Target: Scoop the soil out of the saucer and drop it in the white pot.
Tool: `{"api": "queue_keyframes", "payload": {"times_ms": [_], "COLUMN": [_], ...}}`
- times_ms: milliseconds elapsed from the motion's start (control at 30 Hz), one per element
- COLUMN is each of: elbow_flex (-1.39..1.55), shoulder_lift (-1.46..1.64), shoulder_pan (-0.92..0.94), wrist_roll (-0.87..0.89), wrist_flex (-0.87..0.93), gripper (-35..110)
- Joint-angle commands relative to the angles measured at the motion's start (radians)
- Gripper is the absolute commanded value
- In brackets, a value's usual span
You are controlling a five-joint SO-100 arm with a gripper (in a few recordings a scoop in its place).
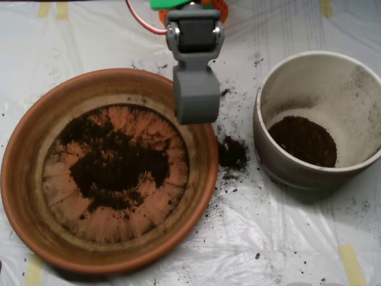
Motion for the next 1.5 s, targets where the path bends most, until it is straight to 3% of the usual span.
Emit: {"api": "queue_keyframes", "payload": {"times_ms": [0, 533, 933, 1233, 1367, 1467], "elbow_flex": [-0.179, -0.624, -0.963, -0.982, -0.991, -0.991], "shoulder_lift": [0.067, -0.204, -0.499, -0.503, -0.502, -0.503], "shoulder_pan": [-0.078, -0.388, -0.469, -0.502, -0.494, -0.499], "wrist_roll": [0.012, -0.023, -0.02, -0.038, -0.028, -0.038], "wrist_flex": [0.051, 0.347, 0.571, 0.6, 0.611, 0.621], "gripper": [-1, -1, -1, 0, 15, 34]}}
